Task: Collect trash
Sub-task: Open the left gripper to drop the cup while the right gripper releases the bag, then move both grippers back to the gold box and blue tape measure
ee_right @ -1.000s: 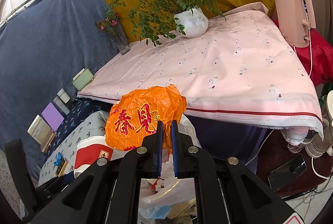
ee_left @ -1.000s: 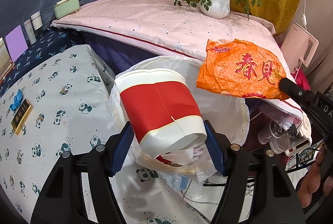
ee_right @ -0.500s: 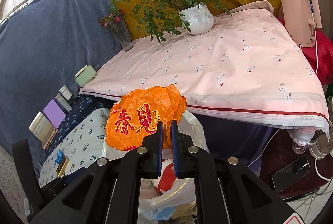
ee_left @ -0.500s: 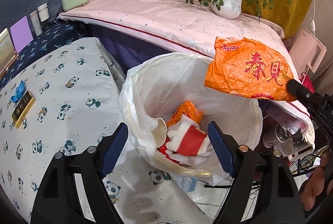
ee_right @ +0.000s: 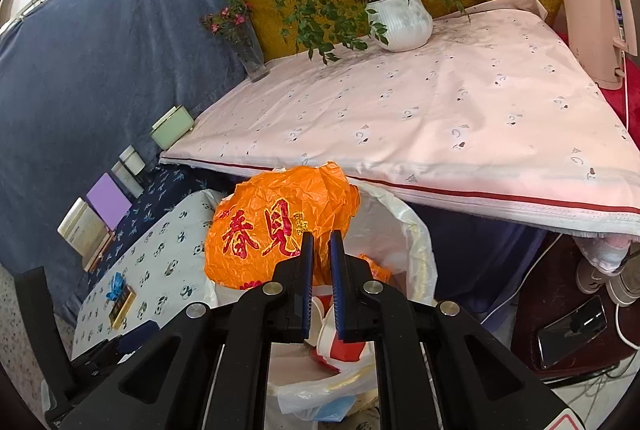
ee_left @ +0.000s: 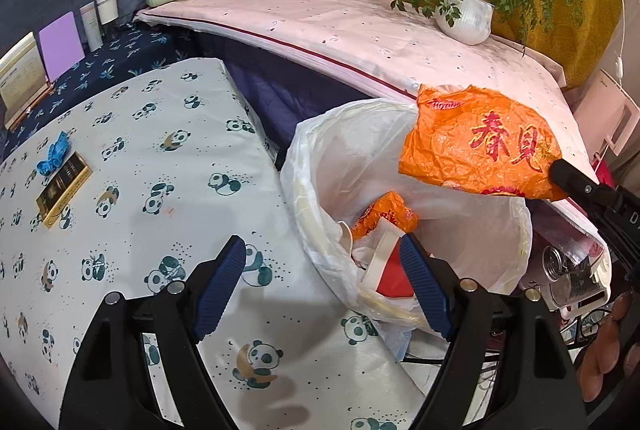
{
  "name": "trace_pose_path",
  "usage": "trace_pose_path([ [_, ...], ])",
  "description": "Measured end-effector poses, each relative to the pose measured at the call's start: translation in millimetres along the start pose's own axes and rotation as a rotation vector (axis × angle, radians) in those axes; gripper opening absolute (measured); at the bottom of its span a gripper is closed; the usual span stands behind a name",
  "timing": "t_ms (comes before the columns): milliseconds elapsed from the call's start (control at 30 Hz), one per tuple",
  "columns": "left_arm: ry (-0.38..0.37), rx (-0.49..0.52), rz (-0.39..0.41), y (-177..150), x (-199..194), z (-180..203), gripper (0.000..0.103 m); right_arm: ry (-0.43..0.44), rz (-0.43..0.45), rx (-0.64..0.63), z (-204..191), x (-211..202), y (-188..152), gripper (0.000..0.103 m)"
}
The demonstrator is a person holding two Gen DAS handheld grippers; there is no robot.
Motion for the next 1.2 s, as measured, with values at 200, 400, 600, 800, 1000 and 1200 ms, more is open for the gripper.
trace_pose_path([
  [200,0.01,-0.011,0.005,-0.2,-2.9,-9.4,0.076,0.014,-0.01,-0.003,-10.5,3.4,-3.0,0.015],
  [400,0.019,-0.026,0.011,-1.6,-9.2,-18.8,0.076,0.026,-0.015,-0.019,-21.0,-0.8,-5.3,0.015],
  [600,0.031,-0.042,0.025,-6.5,-25.4,-32.7,0.076,0.04,-0.022,-0.039,-35.1,-11.1,-10.5,0.022],
  [800,0.056,-0.061,0.035,-20.7,-45.4,-57.1,0.076,0.037,-0.034,-0.073,-56.7,-29.4,-24.0,0.034],
  [1000,0.094,-0.069,0.032,-40.0,-62.8,-85.4,0.076,0.029,-0.041,-0.138,-86.9,-55.5,-43.8,0.043],
  [1200,0.141,-0.081,0.014,-59.7,-75.5,-116.3,0.076,0.071,-0.064,-0.177,-117.6,-72.4,-70.0,0.048],
])
Point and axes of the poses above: each gripper's, at about its wrist camera, not at the fingertips, and x roughly the way its jaws point, z to its right, y to its top, the point moved 9 cm from there along x, roughly the way its jaws point, and after that the axes turned 2 degrees about -x, right-handed, at the moved point
